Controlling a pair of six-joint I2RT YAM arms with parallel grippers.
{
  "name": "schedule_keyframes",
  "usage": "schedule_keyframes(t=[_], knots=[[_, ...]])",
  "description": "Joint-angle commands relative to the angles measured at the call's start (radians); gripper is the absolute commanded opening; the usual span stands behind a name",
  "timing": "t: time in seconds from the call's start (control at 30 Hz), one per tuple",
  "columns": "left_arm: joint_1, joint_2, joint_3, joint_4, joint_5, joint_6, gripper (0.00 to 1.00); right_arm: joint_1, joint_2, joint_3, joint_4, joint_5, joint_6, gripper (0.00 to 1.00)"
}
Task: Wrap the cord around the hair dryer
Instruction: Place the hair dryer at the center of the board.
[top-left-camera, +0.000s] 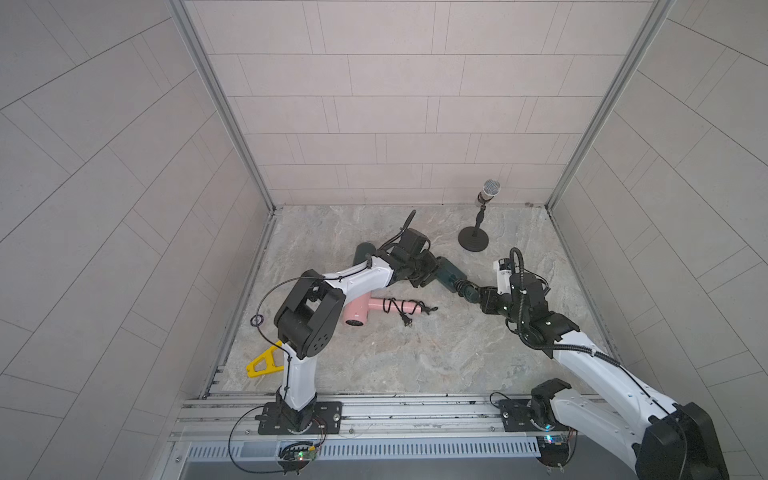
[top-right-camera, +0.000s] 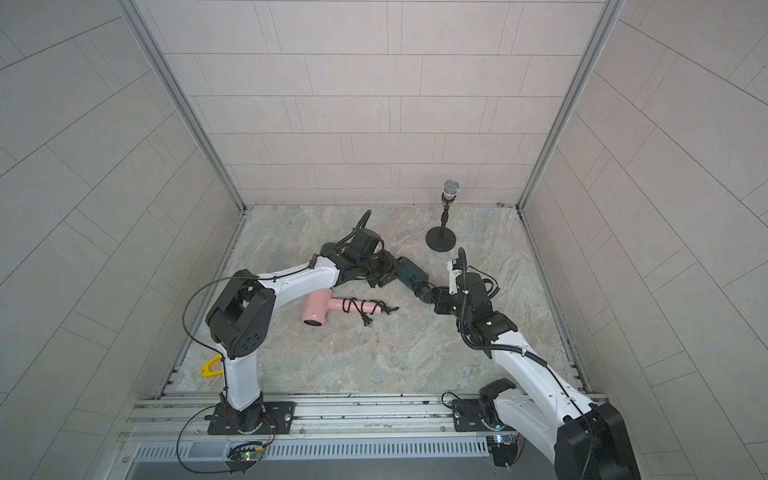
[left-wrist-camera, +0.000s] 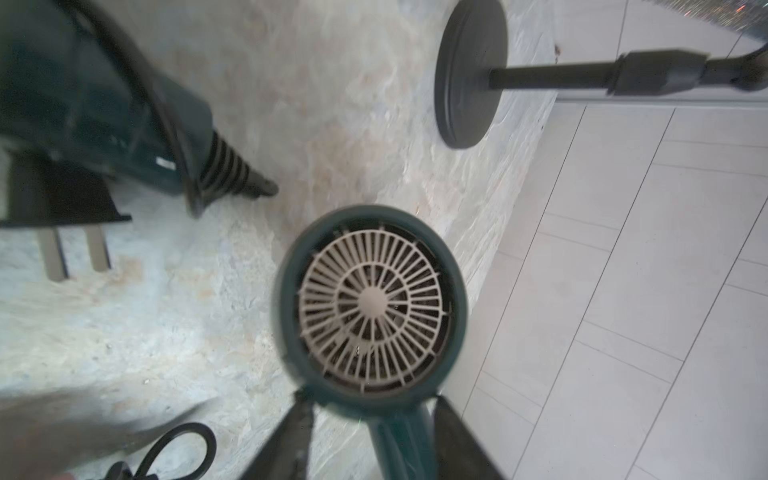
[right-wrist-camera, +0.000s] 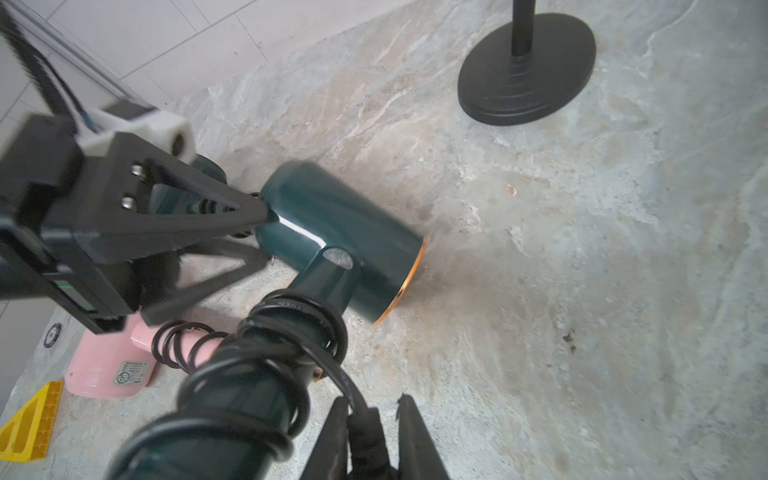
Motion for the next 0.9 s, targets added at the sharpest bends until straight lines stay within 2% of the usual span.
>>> schedule_keyframes(t=[0.0, 0.23, 0.33, 0.43, 0.57, 0.63, 0.7, 0.73, 0.87], knots=[[0.025, 0.059, 0.061, -0.150, -0.045, 0.043, 0.00, -0.020, 0.020, -0.027, -0.057, 0.061, 0.024, 0.00], [0.019, 0.116, 0.159, -0.216, -0.047, 0.082, 0.01, -0.112, 0.126, -0.034, -0.021, 0.019, 0.011, 0.00], [0.016, 0.097, 0.164, -0.216, -0.066, 0.115, 0.08, -0.129, 0.156, -0.030, -0.013, 0.002, -0.004, 0.00], [0.011, 0.078, 0.203, -0.258, -0.092, 0.232, 0.24, -0.153, 0.186, -0.021, -0.019, -0.028, -0.010, 0.00], [-0.001, 0.048, 0.241, -0.320, -0.135, 0.413, 0.61, -0.177, 0.234, 0.016, -0.067, -0.061, -0.020, 0.00], [-0.006, 0.029, 0.243, -0.341, -0.157, 0.474, 0.71, -0.181, 0.254, 0.036, -0.101, -0.060, -0.021, 0.02], [-0.006, 0.006, 0.230, -0.345, -0.173, 0.513, 0.78, -0.182, 0.268, 0.052, -0.131, -0.055, -0.017, 0.11], [-0.006, -0.007, 0.222, -0.345, -0.178, 0.530, 0.80, -0.185, 0.270, 0.063, -0.153, -0.057, -0.016, 0.21], [-0.006, -0.071, 0.172, -0.344, -0.214, 0.586, 0.83, -0.185, 0.255, 0.161, -0.290, -0.065, -0.036, 0.39]])
